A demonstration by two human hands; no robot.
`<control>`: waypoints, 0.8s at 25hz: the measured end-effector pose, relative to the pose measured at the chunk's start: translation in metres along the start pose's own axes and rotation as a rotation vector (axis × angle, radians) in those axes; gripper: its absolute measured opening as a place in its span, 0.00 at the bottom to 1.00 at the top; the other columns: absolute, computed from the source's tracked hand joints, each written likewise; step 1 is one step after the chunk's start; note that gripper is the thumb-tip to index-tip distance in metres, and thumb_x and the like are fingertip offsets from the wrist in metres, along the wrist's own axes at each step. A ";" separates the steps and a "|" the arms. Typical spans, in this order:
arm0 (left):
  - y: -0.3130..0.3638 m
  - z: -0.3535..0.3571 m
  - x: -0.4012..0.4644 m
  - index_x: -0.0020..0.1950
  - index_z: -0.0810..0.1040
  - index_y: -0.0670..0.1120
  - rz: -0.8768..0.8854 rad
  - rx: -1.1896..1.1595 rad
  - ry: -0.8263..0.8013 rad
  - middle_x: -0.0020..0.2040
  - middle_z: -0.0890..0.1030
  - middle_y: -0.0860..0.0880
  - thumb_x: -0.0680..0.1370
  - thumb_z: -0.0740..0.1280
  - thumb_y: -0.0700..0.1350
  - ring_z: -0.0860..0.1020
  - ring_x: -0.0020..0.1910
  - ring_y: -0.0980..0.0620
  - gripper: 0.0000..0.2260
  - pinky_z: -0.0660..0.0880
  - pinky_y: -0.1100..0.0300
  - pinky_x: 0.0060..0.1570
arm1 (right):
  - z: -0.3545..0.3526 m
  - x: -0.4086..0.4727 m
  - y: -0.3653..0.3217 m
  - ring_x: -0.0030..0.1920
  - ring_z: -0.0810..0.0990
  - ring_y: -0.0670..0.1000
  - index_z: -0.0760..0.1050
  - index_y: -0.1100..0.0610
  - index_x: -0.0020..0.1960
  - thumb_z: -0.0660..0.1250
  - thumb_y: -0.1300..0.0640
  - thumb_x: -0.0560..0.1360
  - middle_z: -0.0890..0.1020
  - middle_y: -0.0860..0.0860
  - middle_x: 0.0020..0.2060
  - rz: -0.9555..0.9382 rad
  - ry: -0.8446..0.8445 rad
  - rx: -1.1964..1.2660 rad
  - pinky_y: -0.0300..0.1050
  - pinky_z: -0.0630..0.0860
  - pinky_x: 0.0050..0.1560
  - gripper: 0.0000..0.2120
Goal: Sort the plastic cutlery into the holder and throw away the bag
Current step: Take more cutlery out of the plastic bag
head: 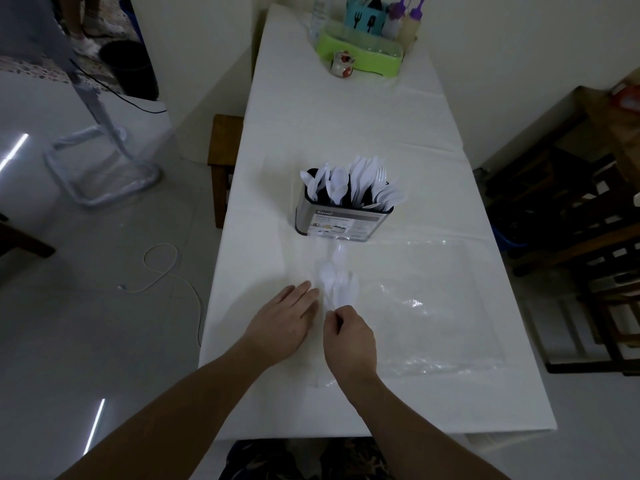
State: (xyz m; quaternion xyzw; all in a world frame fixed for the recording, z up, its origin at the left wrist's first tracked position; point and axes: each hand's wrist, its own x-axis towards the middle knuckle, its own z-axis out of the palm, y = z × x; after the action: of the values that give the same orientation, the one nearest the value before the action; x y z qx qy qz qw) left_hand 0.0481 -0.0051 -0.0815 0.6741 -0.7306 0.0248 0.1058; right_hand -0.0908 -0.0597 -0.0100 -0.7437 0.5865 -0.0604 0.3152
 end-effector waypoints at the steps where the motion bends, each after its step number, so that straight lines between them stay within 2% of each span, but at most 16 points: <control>1: -0.002 -0.001 0.002 0.67 0.76 0.39 -0.036 -0.023 -0.075 0.70 0.74 0.40 0.79 0.63 0.50 0.68 0.72 0.40 0.20 0.65 0.46 0.71 | -0.001 0.000 0.000 0.34 0.76 0.49 0.72 0.53 0.43 0.58 0.52 0.81 0.77 0.48 0.34 -0.008 -0.004 -0.008 0.44 0.74 0.35 0.10; 4: -0.004 -0.002 0.005 0.77 0.62 0.40 -0.134 -0.097 -0.263 0.79 0.58 0.41 0.79 0.58 0.61 0.55 0.79 0.42 0.33 0.52 0.49 0.76 | -0.005 -0.001 0.002 0.32 0.74 0.47 0.71 0.53 0.42 0.58 0.52 0.81 0.76 0.47 0.32 -0.025 0.000 -0.016 0.43 0.72 0.34 0.10; 7: -0.009 -0.001 0.003 0.80 0.53 0.42 -0.223 -0.145 -0.322 0.81 0.48 0.42 0.76 0.52 0.69 0.47 0.80 0.43 0.41 0.46 0.49 0.78 | -0.013 -0.001 0.004 0.31 0.73 0.47 0.71 0.55 0.41 0.58 0.54 0.81 0.75 0.48 0.31 -0.023 0.022 0.032 0.45 0.71 0.33 0.11; 11: -0.011 0.000 0.000 0.81 0.48 0.43 -0.214 -0.099 -0.370 0.81 0.46 0.42 0.74 0.50 0.72 0.44 0.80 0.44 0.45 0.44 0.48 0.78 | -0.024 -0.001 0.008 0.33 0.75 0.50 0.72 0.55 0.41 0.59 0.54 0.81 0.77 0.51 0.32 0.010 0.043 0.129 0.49 0.75 0.37 0.11; 14: -0.010 0.000 0.002 0.81 0.48 0.43 -0.209 -0.104 -0.354 0.81 0.46 0.42 0.74 0.50 0.73 0.44 0.80 0.43 0.46 0.44 0.47 0.77 | -0.030 -0.003 0.014 0.32 0.73 0.51 0.71 0.57 0.40 0.57 0.56 0.81 0.77 0.56 0.33 0.070 0.073 0.246 0.50 0.74 0.37 0.13; 16: -0.011 0.000 0.001 0.81 0.50 0.42 -0.212 -0.109 -0.353 0.81 0.47 0.41 0.74 0.50 0.73 0.45 0.80 0.43 0.46 0.44 0.47 0.77 | -0.033 -0.004 0.019 0.35 0.76 0.54 0.71 0.58 0.39 0.57 0.57 0.81 0.77 0.58 0.34 0.127 0.125 0.340 0.52 0.75 0.39 0.13; 20: -0.011 0.002 0.000 0.80 0.52 0.42 -0.216 -0.107 -0.330 0.81 0.50 0.40 0.73 0.51 0.74 0.48 0.80 0.42 0.47 0.48 0.46 0.77 | -0.039 -0.008 0.025 0.39 0.78 0.56 0.71 0.56 0.40 0.56 0.56 0.81 0.77 0.53 0.35 0.190 0.216 0.440 0.54 0.77 0.43 0.13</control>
State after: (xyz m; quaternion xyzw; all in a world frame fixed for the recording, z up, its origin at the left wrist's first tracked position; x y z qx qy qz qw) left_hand 0.0588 -0.0067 -0.0842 0.7369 -0.6618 -0.1362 0.0223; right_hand -0.1318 -0.0707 0.0096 -0.5879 0.6569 -0.2356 0.4091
